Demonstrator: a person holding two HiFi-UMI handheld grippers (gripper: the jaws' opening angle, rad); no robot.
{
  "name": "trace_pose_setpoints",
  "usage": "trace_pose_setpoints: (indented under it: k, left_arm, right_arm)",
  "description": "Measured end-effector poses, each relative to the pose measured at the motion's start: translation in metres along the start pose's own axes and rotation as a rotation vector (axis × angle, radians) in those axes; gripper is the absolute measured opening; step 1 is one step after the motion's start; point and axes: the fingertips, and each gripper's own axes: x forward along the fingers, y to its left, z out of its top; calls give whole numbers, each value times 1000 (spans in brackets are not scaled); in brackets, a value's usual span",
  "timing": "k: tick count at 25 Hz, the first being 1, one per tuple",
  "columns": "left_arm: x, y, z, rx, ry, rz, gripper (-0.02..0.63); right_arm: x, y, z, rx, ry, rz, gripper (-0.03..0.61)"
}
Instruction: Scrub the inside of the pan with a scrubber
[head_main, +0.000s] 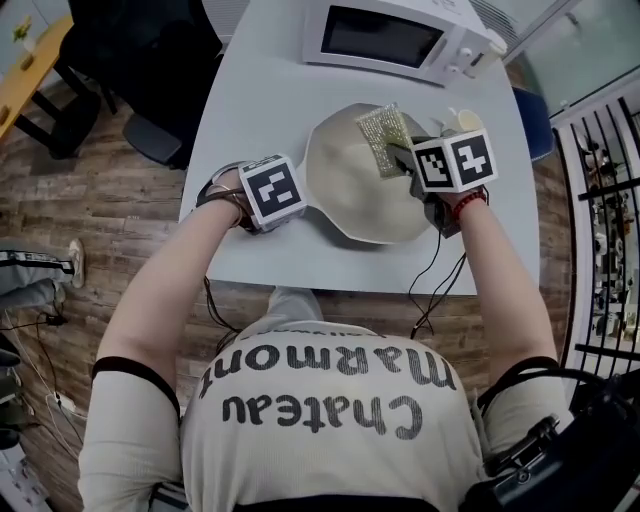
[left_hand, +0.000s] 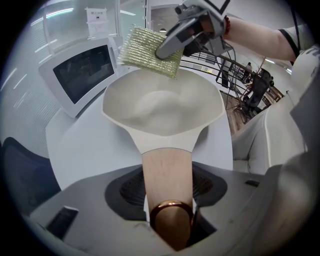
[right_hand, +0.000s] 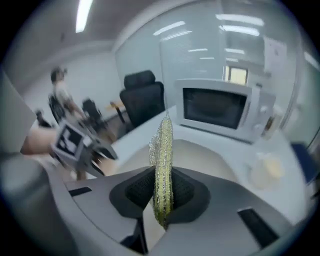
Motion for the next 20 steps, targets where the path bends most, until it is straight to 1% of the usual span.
trace_pose_setpoints:
  k: [2, 3, 4, 5, 7, 9, 11, 15, 17, 20]
  left_arm:
    - [-1, 0, 1, 4, -2, -1, 224]
    - [-1, -1, 1, 6, -2, -1, 224]
    - [-1, 0, 2, 9, -5, 1, 224]
    - [-1, 1, 3, 14, -11, 6, 224]
    - [-1, 5, 6, 23, -27, 21, 224]
    - [0, 3, 3, 11, -14, 5, 224]
    - [1, 0, 2, -2, -13, -10, 222]
    - [2, -2, 0, -21, -16, -14, 221]
    - [1, 0, 4, -13, -35, 0, 221]
    - [-1, 6, 13, 8, -66, 28, 221]
  right_arm:
    - [8, 51, 11, 314, -61, 349, 57]
    - [13, 70, 12, 460, -61, 479, 57]
    - [21, 83, 9, 582, -40, 560, 57]
    - [30, 92, 0, 673, 0, 593, 57]
    - [51, 102, -22, 780, 84, 596, 57]
    - [65, 109, -32, 858, 105, 619, 57]
    - [72, 111, -34, 906, 110, 624, 57]
    - [88, 116, -46, 897, 200, 614, 57]
    - [93, 116, -54, 854, 253, 576, 57]
    - [99, 113, -65, 761, 336, 512, 57]
